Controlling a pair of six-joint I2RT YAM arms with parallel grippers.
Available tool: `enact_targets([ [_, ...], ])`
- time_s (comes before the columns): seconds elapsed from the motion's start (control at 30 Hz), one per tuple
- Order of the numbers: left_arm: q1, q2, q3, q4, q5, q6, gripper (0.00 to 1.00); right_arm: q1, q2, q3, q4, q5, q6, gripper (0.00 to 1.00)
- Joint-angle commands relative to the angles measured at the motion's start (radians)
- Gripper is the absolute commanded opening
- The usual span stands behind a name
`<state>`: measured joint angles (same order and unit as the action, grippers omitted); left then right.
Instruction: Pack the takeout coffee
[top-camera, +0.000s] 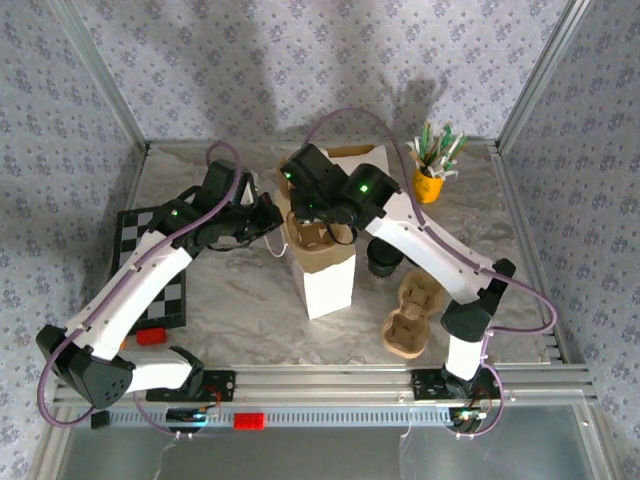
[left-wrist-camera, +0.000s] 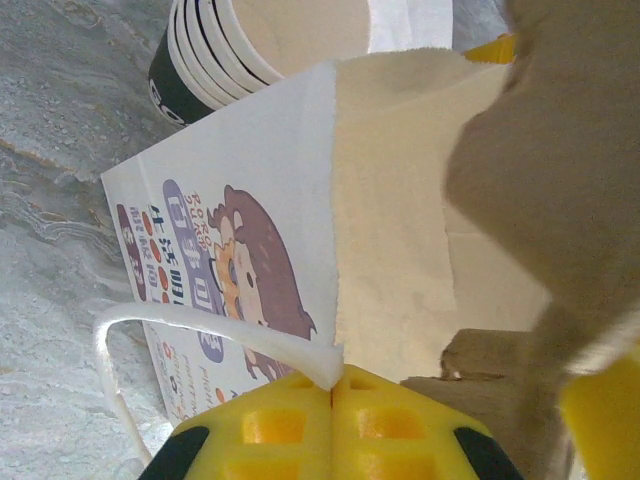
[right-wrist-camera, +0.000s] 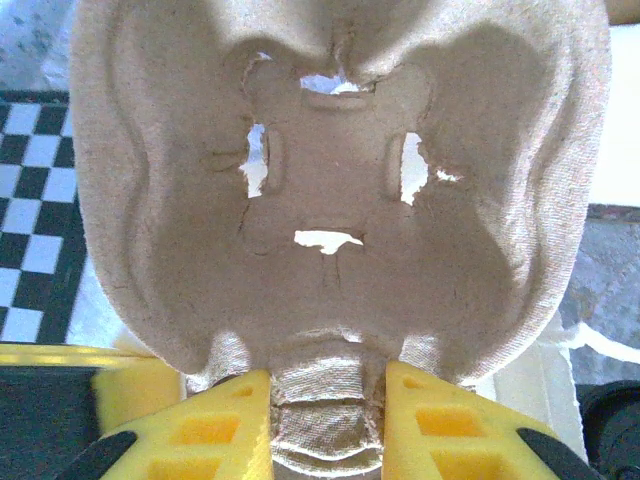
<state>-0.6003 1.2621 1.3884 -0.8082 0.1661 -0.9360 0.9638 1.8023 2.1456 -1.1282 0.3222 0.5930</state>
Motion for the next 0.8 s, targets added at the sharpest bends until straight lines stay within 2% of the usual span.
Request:
enact_targets([
  [0.0,0.005,-0.018,0.001,0.017,0.014,-0.010,0.00,0.005,-0.027,-0.013,0.009,0.042,0.009,0.27],
  [0.27,0.005,-0.018,-0.003,0.021,-0.004,-0.018,0.00,0.038,-0.063,-0.161,0.036,0.080,0.071,0.26],
  [0.77,0.004,-0.033,-0.013,-0.001,-0.080,-0.044,0.00,0.101,-0.122,-0.222,-0.065,0.119,0.122,0.27],
])
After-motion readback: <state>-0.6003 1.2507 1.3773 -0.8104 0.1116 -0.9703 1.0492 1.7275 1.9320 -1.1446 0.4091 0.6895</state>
